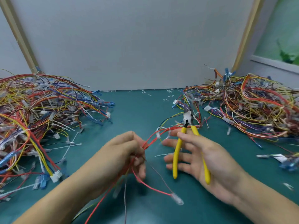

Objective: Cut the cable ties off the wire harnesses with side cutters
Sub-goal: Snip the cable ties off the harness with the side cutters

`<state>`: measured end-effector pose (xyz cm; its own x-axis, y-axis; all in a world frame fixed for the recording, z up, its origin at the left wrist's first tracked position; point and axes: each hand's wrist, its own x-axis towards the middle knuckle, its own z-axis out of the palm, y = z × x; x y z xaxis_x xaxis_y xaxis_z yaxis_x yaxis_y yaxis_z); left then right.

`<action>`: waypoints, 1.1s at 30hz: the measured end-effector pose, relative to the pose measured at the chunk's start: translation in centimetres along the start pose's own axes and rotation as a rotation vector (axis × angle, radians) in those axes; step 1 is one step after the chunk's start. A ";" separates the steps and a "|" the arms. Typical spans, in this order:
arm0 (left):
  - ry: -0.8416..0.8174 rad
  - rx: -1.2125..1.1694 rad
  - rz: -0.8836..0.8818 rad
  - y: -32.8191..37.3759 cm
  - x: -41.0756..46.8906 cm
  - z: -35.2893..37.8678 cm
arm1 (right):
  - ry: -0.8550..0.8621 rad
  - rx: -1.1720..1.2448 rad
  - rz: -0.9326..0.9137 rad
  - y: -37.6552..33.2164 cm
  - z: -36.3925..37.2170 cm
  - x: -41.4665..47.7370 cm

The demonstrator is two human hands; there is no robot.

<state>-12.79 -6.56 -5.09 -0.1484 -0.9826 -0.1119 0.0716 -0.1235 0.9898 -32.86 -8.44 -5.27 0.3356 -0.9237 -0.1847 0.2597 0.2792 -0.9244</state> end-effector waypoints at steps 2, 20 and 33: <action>-0.072 0.210 0.007 -0.3 -0.3 0.1 | -0.021 -0.019 -0.002 0.2 0.1 0.2; 0.219 1.103 0.666 0.8 -0.9 0.8 | -0.011 -0.320 -0.179 0.6 1.6 -0.6; 0.360 0.265 0.323 0.7 0.4 -1.1 | -0.367 0.022 0.203 -0.4 1.6 -1.9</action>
<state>-11.69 -7.20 -4.52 0.1902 -0.9559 0.2239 -0.1998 0.1856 0.9621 -32.13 -6.39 -3.98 0.6813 -0.6959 -0.2271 0.1734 0.4549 -0.8735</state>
